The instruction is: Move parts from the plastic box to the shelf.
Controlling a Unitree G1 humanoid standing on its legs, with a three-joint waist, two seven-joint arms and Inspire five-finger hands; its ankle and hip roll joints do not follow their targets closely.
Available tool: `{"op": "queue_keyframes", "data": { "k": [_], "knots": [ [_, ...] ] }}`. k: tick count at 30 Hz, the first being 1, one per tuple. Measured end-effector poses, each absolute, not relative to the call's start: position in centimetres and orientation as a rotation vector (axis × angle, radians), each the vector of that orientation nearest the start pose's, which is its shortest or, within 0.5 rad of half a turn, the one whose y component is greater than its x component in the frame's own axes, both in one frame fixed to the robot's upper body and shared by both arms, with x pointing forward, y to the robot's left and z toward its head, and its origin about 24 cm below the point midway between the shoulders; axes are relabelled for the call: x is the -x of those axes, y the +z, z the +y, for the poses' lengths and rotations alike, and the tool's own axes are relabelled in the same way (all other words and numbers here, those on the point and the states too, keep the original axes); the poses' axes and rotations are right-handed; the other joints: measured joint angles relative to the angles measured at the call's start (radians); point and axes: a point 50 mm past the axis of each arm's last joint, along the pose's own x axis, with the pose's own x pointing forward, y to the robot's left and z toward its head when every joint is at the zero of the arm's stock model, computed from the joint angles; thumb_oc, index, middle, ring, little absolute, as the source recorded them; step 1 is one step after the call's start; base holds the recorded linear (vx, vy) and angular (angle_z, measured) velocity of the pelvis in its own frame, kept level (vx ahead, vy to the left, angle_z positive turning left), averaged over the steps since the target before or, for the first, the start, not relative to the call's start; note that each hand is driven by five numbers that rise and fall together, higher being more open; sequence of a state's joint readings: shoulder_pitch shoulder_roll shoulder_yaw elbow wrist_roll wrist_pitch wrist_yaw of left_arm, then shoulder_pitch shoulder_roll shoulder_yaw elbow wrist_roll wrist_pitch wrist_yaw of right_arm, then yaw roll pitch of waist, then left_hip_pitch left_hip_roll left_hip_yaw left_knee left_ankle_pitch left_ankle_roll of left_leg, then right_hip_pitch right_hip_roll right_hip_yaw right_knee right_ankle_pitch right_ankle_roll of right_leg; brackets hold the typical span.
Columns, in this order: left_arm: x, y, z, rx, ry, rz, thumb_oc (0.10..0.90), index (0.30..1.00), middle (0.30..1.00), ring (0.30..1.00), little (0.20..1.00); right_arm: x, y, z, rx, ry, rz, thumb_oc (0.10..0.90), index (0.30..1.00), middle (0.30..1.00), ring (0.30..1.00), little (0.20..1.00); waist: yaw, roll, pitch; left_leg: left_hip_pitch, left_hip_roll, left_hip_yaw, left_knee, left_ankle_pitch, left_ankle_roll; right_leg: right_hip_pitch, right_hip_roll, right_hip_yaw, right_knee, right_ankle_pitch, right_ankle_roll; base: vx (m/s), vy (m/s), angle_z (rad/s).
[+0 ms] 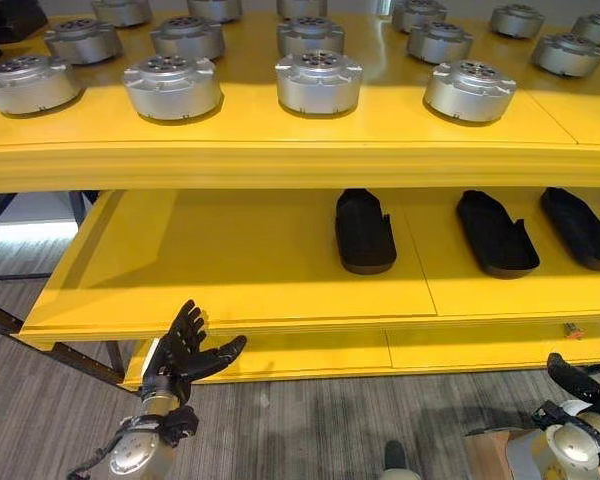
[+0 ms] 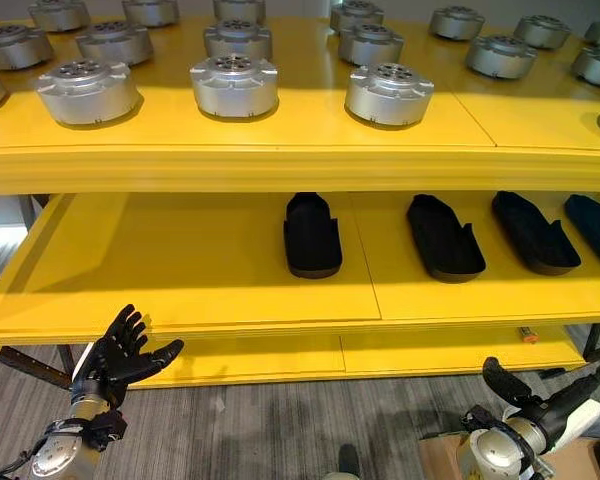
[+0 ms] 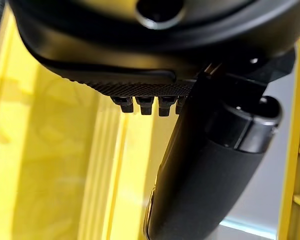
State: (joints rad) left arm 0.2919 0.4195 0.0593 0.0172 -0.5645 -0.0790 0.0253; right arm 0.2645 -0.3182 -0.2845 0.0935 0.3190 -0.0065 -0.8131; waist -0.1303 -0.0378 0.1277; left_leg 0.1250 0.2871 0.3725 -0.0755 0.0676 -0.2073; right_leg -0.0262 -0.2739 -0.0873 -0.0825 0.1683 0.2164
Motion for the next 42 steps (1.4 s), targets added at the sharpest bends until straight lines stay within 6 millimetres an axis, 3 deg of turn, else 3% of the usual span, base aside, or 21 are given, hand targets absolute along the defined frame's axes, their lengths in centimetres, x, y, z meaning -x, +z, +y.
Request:
{"op": "queue_keyframes", "data": {
  "k": [2, 4, 6, 8, 9, 11, 13, 15, 17, 20, 24, 26, 27, 29, 31, 33, 36, 38, 41, 42],
  "knots": [
    [-18.6, 1.2, 26.2, 0.127, 0.18, 0.18, 0.9, 1.0, 1.0, 1.0, 1.0, -14.8, 0.9, -32.5, 0.124, -1.184, 0.232, 0.9, 1.0, 1.0, 1.0, 1.0, -0.013, 0.0, 0.001, 0.006, 0.0, 0.013, 0.0, -0.001, 0.0, -0.005, 0.0, 0.005, -0.001, 0.004, 0.001, -0.01, -0.073, -0.37],
    [-18.7, 1.3, 26.3, 0.124, 0.18, 0.177, 0.9, 1.0, 1.0, 1.0, 1.0, -15.1, 1.0, -32.5, 0.114, -1.18, 0.233, 0.9, 1.0, 1.0, 1.0, 1.0, -0.03, 0.002, 0.004, 0.049, 0.005, 0.095, -0.003, -0.019, -0.018, -0.04, 0.016, 0.021, 0.011, 0.013, -0.016, 0.0, -0.124, -1.04],
    [-18.4, 1.3, 26.7, 0.121, 0.197, 0.177, 0.9, 1.0, 1.0, 1.0, 1.0, -15.4, 0.9, -32.5, 0.113, -1.174, 0.235, 0.9, 1.0, 1.0, 1.0, 1.0, -0.029, 0.004, 0.015, 0.123, 0.012, 0.215, -0.003, -0.028, -0.029, -0.073, 0.012, -0.064, 0.027, 0.045, -0.067, -0.07, -0.151, -1.47],
    [-18.3, 1.4, 26.9, 0.114, 0.201, 0.178, 0.9, 1.0, 1.0, 1.0, 1.0, -15.4, 0.7, -32.7, 0.113, -1.178, 0.251, 0.9, 1.0, 1.0, 1.0, 1.0, -0.028, 0.006, 0.026, 0.169, 0.019, 0.301, -0.002, -0.035, -0.03, -0.085, 0.009, -0.157, 0.029, 0.081, -0.088, -0.05, -0.109, -1.31],
    [-18.4, 1.4, 26.9, 0.115, 0.204, 0.175, 0.9, 1.0, 1.0, 1.0, 1.0, -15.0, 0.4, -32.7, 0.116, -1.177, 0.268, 0.9, 1.0, 1.0, 1.0, 1.0, -0.043, 0.005, 0.033, 0.188, 0.019, 0.339, 0.0, -0.035, -0.031, -0.105, 0.022, -0.159, 0.035, 0.112, -0.068, -0.07, -0.144, -1.24],
    [-18.6, 1.6, 26.9, 0.114, 0.216, 0.168, 0.9, 1.0, 1.0, 1.0, 1.0, -15.7, 0.7, -32.7, 0.108, -1.164, 0.252, 0.9, 1.0, 1.0, 1.0, 1.0, -0.065, 0.015, 0.061, 0.214, 0.013, 0.406, 0.002, -0.042, -0.018, -0.169, 0.051, -0.156, 0.063, 0.129, -0.091, -0.07, -0.187, -1.45],
    [-19.4, 2.4, 27.0, 0.118, 0.231, 0.127, 0.9, 1.0, 1.0, 1.0, 1.0, -14.9, 0.6, -33.2, 0.145, -1.182, 0.281, 0.9, 1.0, 1.0, 1.0, 1.0, -0.094, 0.031, 0.093, 0.259, 0.002, 0.446, 0.021, -0.047, -0.007, -0.196, 0.063, -0.185, 0.068, 0.12, -0.111, -0.02, -0.21, -1.39],
    [-19.7, 2.8, 26.9, 0.115, 0.224, 0.11, 0.9, 1.0, 1.0, 1.0, 1.0, -15.3, 0.6, -33.0, 0.142, -1.173, 0.283, 0.9, 1.0, 1.0, 1.0, 1.0, -0.087, 0.032, 0.095, 0.274, 0.004, 0.447, 0.049, -0.052, 0.004, -0.225, 0.064, -0.199, 0.093, 0.111, -0.124, 0.02, -0.097, -0.89],
    [-20.4, 2.9, 26.1, 0.121, 0.187, 0.101, 0.9, 1.0, 1.0, 1.0, 1.0, -15.3, 0.6, -33.1, 0.146, -1.174, 0.285, 0.9, 1.0, 1.0, 1.0, 1.0, -0.11, 0.031, 0.098, 0.272, 0.01, 0.43, 0.089, -0.05, 0.007, -0.227, 0.066, -0.191, 0.093, 0.117, -0.131, 0.02, -0.093, -0.49],
    [-21.7, 3.4, 23.8, 0.136, 0.076, 0.077, 0.9, 1.0, 1.0, 1.0, 1.0, -15.7, 0.6, -33.6, 0.16, -1.187, 0.289, 0.9, 1.0, 1.0, 1.0, 1.0, -0.148, 0.037, 0.101, 0.272, 0.006, 0.401, 0.126, -0.047, 0.029, -0.229, 0.073, -0.153, 0.085, 0.117, -0.132, 0.03, -0.084, -0.27],
    [-21.8, 4.0, 23.3, 0.153, 0.06, 0.054, 0.9, 1.0, 1.0, 1.0, 1.0, -15.9, 0.9, -33.8, 0.154, -1.195, 0.274, 0.9, 1.0, 1.0, 1.0, 1.0, -0.154, 0.046, 0.103, 0.274, 0.009, 0.381, 0.156, -0.041, 0.031, -0.237, 0.094, -0.114, 0.072, 0.117, -0.132, 0.01, -0.043, -0.29],
    [-21.8, 3.7, 22.7, 0.162, 0.058, 0.067, 0.9, 1.0, 1.0, 1.0, 1.0, -16.5, 1.0, -34.0, 0.155, -1.2, 0.271, 0.9, 1.0, 1.0, 1.0, 1.0, -0.151, 0.072, 0.107, 0.255, 0.027, 0.359, 0.194, -0.04, 0.03, -0.236, 0.107, -0.108, 0.05, 0.118, -0.133, -0.04, 0.062, -0.21],
    [-21.8, 3.6, 22.5, 0.173, 0.062, 0.069, 0.9, 1.0, 1.0, 1.0, 1.0, -17.3, 1.5, -34.0, 0.143, -1.194, 0.246, 0.9, 1.0, 1.0, 1.0, 1.0, -0.141, 0.094, 0.111, 0.24, 0.037, 0.341, 0.224, -0.024, 0.004, -0.23, 0.118, -0.097, 0.023, 0.124, -0.141, -0.08, 0.156, -0.12],
    [-21.8, 3.5, 22.6, 0.175, 0.085, 0.074, 0.9, 1.0, 1.0, 1.0, 1.0, -17.7, 1.7, -33.9, 0.133, -1.183, 0.238, 0.9, 1.0, 1.0, 1.0, 1.0, -0.134, 0.095, 0.115, 0.236, 0.044, 0.331, 0.251, -0.023, -0.001, -0.206, 0.117, -0.082, -0.003, 0.14, -0.157, -0.09, 0.159, -0.02],
    [-21.8, 3.3, 22.4, 0.179, 0.103, 0.081, 0.9, 1.0, 1.0, 1.0, 1.0, -18.1, 2.0, -33.9, 0.136, -1.16, 0.224, 0.9, 1.0, 1.0, 1.0, 1.0, -0.133, 0.084, 0.122, 0.224, 0.023, 0.332, 0.252, -0.103, 0.002, -0.197, 0.093, -0.081, -0.004, 0.16, -0.17, -0.12, 0.156, 0.15],
    [-22.0, 3.7, 22.3, 0.178, 0.109, 0.066, 0.9, 1.0, 1.0, 1.0, 1.0, -18.3, 2.1, -33.9, 0.139, -1.139, 0.221, 0.9, 1.0, 1.0, 1.0, 1.0, -0.133, 0.096, 0.115, 0.227, 0.001, 0.361, 0.197, -0.131, 0.026, -0.197, 0.095, -0.095, -0.004, 0.165, -0.166, -0.17, 0.182, 0.3],
    [-22.1, 3.7, 22.5, 0.145, 0.119, 0.063, 0.9, 1.0, 1.0, 1.0, 1.0, -18.2, 1.8, -33.8, 0.139, -1.117, 0.244, 0.9, 1.0, 1.0, 1.0, 1.0, -0.1, 0.07, 0.112, 0.227, -0.013, 0.357, 0.152, -0.17, 0.0, -0.203, 0.084, -0.114, -0.003, 0.181, -0.158, -0.25, 0.268, 0.23],
    [-20.9, 2.8, 23.2, 0.038, 0.08, 0.114, 0.9, 1.0, 1.0, 1.0, 1.0, -18.4, 1.8, -33.8, 0.143, -1.083, 0.256, 0.9, 1.0, 1.0, 1.0, 1.0, -0.075, 0.046, 0.105, 0.219, -0.017, 0.356, 0.151, -0.213, -0.014, -0.211, 0.075, -0.117, -0.003, 0.199, -0.152, -0.24, 0.349, 0.14],
    [-20.3, 2.7, 24.1, -0.056, 0.009, 0.146, 0.9, 1.0, 1.0, 1.0, 1.0, -18.4, 1.8, -34.1, 0.152, -1.063, 0.269, 0.9, 1.0, 1.0, 1.0, 1.0, -0.072, 0.016, 0.105, 0.19, -0.035, 0.319, 0.189, -0.267, -0.021, -0.213, 0.034, -0.113, -0.003, 0.209, -0.141, -0.12, 0.362, 0.27],
    [-20.6, 3.3, 24.4, -0.095, -0.024, 0.135, 0.9, 1.0, 1.0, 1.0, 1.0, -18.1, 1.5, -34.1, 0.148, -1.056, 0.281, 0.9, 1.0, 1.0, 1.0, 1.0, -0.073, -0.003, 0.103, 0.155, -0.032, 0.29, 0.263, -0.31, -0.017, -0.208, 0.009, -0.108, -0.003, 0.221, -0.118, -0.07, 0.165, 0.34]
  ]
}}
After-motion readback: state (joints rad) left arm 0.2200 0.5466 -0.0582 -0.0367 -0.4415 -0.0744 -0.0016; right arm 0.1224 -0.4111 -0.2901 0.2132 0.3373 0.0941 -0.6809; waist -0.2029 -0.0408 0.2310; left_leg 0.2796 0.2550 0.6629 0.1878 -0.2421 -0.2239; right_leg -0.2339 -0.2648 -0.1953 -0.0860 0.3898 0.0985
